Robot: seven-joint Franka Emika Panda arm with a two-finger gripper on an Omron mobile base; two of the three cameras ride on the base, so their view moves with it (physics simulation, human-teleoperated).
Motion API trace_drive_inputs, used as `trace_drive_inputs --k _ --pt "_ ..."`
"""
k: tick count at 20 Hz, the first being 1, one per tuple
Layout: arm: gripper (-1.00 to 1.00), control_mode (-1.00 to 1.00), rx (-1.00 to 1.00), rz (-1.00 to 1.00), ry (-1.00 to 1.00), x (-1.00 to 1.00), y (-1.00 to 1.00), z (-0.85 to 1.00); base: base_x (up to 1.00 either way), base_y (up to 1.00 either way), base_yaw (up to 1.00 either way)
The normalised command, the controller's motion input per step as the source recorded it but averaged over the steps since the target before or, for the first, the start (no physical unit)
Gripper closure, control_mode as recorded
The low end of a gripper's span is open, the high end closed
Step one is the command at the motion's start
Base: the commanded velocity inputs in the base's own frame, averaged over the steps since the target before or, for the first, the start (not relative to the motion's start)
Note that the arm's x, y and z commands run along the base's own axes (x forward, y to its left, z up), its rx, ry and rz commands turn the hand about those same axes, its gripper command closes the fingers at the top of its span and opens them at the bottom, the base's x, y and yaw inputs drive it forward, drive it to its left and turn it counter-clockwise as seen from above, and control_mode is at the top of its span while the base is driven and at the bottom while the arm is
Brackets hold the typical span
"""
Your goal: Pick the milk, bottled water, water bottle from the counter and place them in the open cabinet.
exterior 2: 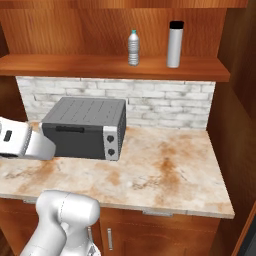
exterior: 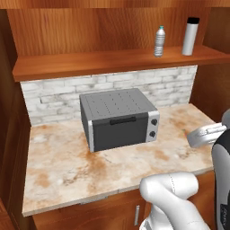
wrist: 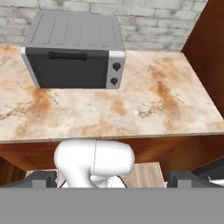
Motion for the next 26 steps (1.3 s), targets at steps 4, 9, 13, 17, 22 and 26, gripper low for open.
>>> trace_drive_inputs --k 4,9,13,17,22,26 --pt "-1.00 1.00 0.00 0.00 0.00 0.00 0.00 0.00 -0.22 -0.26 -0.28" --pt "-1.00 1.00 0.00 0.00 0.00 0.00 0.00 0.00 -0.29 -0.15 -0.42" --pt "-1.00 1.00 0.00 0.00 0.00 0.00 0.00 0.00 -0.50 -0.23 -0.47" --pt "-1.00 1.00 0.00 0.00 0.00 0.00 0.00 0.00 -0.72 -0.28 -0.45" --pt "-1.00 1.00 0.00 0.00 0.00 0.00 0.00 0.00 -0.71 -0.35 -0.41" --pt "-1.00 1.00 0.00 0.00 0.00 0.00 0.00 0.00 -0.42 -0.62 -0.41"
